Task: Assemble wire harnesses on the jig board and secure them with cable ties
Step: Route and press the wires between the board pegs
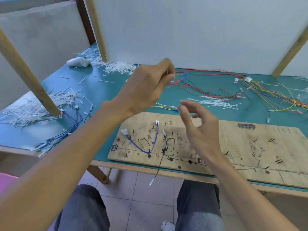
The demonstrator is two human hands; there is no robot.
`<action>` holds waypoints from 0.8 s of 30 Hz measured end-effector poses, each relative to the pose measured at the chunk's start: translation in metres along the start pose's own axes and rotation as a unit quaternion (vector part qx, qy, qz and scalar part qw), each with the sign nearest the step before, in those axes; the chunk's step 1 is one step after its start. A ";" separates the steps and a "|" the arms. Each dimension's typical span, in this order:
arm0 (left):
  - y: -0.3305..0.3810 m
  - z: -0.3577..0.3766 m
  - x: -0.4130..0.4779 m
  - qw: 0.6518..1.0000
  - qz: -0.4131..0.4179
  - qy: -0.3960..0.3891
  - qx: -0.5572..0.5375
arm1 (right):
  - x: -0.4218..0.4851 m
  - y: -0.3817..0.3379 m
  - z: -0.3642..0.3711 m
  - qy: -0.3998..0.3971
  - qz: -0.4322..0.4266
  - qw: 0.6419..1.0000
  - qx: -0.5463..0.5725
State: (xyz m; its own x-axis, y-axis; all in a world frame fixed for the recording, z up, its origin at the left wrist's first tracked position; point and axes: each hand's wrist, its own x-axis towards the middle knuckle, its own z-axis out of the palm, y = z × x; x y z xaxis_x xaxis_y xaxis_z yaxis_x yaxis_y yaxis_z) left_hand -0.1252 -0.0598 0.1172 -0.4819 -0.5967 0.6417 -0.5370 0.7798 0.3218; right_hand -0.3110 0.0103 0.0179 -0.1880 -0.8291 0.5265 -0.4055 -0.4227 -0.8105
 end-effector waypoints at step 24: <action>0.031 -0.021 -0.131 0.916 -0.356 -0.063 -0.173 | 0.022 -0.042 0.040 -0.183 0.135 0.957 0.178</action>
State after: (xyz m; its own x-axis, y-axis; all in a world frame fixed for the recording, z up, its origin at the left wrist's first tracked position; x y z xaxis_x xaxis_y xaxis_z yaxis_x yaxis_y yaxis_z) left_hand -0.0646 0.0461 0.0576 -0.1823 -0.9775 0.1059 -0.5052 0.1855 0.8428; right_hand -0.2623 -0.0053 0.0530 0.1099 -0.9709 0.2127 -0.0438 -0.2185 -0.9749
